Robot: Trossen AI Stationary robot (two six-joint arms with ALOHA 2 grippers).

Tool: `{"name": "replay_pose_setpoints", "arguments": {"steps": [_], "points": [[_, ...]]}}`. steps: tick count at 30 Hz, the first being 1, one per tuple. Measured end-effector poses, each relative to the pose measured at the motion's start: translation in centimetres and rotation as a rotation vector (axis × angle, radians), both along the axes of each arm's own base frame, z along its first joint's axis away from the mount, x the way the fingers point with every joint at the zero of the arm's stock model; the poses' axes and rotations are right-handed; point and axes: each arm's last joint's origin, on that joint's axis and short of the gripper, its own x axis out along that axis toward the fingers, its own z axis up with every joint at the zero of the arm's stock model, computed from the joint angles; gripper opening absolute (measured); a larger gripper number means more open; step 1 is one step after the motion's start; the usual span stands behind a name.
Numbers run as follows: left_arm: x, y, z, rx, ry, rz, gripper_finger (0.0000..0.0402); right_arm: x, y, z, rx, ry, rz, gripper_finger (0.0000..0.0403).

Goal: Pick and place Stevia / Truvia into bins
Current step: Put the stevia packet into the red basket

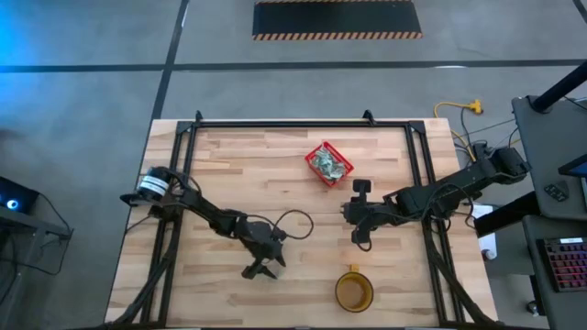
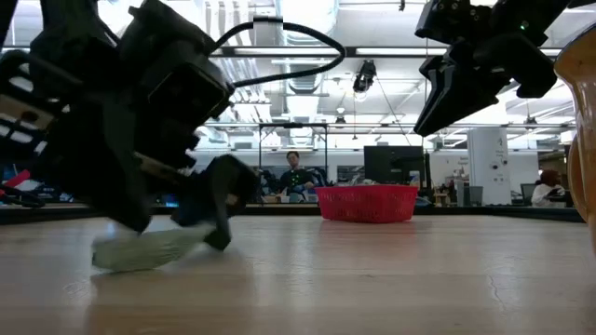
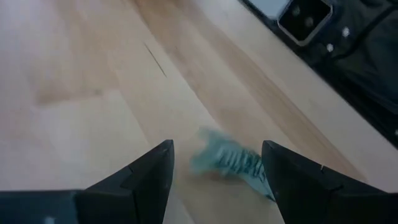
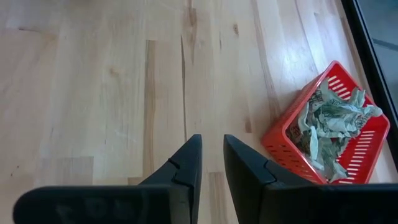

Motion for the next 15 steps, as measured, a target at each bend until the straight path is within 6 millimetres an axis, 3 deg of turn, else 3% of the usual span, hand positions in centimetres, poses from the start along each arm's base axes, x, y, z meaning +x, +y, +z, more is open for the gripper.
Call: {"name": "replay_pose_setpoints", "arguments": {"steps": [7, 15], "points": [[0.06, -0.55, -0.81, 0.012, -0.003, -0.008, 0.0212, -0.01, -0.01, -0.02, -0.002, 0.002, 0.001, 0.0057], [0.0, -0.47, -0.99, 0.027, 0.0, 0.008, 0.0127, 0.0, -0.01, -0.01, -0.002, 0.001, 0.001, 0.0057]]}}
